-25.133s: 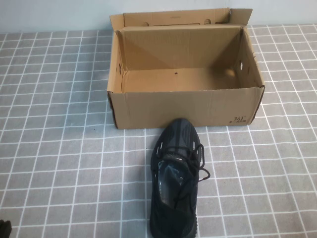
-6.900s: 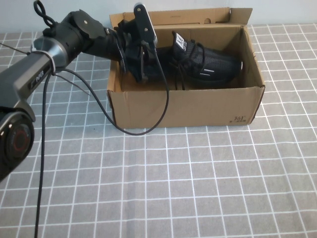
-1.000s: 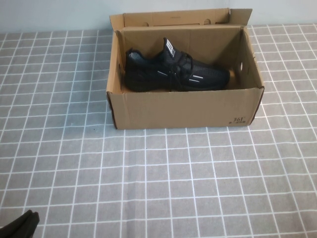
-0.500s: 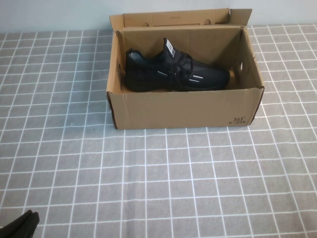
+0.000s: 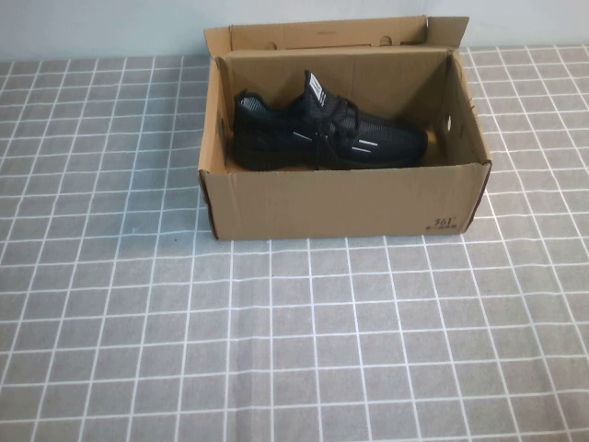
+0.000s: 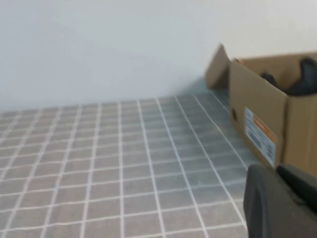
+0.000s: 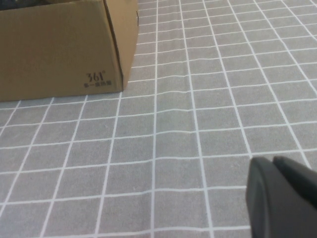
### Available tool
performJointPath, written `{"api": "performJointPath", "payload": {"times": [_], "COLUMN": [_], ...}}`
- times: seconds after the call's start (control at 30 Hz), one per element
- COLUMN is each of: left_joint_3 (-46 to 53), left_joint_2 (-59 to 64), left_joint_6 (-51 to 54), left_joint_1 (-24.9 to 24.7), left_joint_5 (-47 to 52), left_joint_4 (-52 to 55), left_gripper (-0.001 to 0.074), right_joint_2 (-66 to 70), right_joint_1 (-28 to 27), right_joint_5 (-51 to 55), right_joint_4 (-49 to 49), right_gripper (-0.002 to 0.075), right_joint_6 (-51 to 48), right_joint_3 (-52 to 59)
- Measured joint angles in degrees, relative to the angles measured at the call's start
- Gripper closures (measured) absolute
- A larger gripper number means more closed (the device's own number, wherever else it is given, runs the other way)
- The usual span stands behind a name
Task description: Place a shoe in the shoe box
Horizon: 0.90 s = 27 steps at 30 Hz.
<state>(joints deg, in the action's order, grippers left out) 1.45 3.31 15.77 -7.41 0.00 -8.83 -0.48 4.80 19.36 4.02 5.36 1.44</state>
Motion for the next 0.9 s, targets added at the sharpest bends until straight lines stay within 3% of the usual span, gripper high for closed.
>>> {"api": "performJointPath", "payload": {"times": [0.13, 0.4, 0.9], "left_joint_3": [0.00, 0.07, 0.07], "left_joint_2": [-3.59, -3.88, -3.96], "left_joint_6": [-2.51, -3.73, -3.83], "left_joint_1": [2.51, 2.86, 2.86], "left_joint_5": [5.19, 21.80, 22.32], "left_joint_4": [2.29, 3.43, 3.59], "left_gripper": [0.0736, 0.0736, 0.0736], "right_joint_2": [0.00, 0.00, 0.00], "right_joint_1": [0.00, 0.00, 0.00], "right_joint_5": [0.14, 0.18, 0.18], "right_joint_4": [0.00, 0.00, 0.00], "right_gripper": [0.0742, 0.0742, 0.0742], "right_joint_6": [0.00, 0.00, 0.00], "right_joint_3": [0.00, 0.00, 0.00]}}
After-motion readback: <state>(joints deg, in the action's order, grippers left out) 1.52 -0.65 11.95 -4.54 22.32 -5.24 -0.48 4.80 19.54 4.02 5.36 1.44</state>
